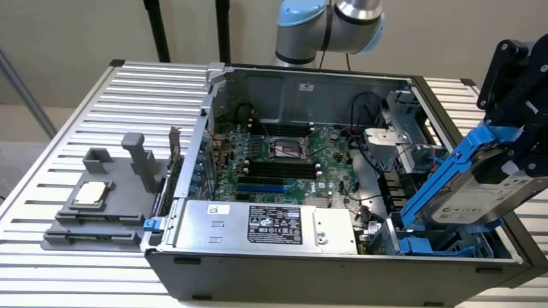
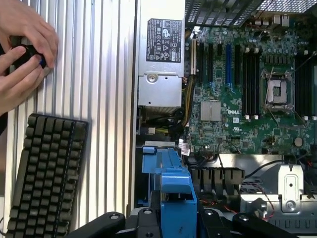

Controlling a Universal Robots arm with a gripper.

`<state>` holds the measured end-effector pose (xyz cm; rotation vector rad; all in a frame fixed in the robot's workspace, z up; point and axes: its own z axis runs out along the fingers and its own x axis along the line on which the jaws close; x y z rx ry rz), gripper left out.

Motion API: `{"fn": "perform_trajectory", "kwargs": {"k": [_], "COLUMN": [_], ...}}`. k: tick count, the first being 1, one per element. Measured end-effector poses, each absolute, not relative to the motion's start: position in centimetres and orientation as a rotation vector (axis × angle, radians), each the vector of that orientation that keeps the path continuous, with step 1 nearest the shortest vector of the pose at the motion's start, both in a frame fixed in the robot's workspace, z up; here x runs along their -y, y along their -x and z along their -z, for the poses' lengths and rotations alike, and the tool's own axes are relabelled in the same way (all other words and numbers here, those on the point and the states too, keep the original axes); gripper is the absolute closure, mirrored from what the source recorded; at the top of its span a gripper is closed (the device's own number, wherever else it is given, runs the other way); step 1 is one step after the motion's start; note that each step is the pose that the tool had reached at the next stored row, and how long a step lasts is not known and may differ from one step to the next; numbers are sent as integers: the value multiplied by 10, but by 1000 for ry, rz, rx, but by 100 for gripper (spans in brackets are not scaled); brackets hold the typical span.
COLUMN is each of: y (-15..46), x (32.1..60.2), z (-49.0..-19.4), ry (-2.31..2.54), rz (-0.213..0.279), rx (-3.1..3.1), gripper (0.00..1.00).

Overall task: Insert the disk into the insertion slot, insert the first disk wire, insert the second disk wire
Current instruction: 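Insert the disk into the insertion slot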

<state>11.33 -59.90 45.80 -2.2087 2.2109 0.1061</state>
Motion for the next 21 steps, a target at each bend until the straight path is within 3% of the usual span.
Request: {"fn": "perform_trajectory", "kwargs": {"k": [9,21], "y": [-113,-112], "x": [599,602], "z": [-445,-443], "ry": [2198,2192], "rz": [-127,-117], "rx": [-2196,-2190], "gripper": [68,68]}}
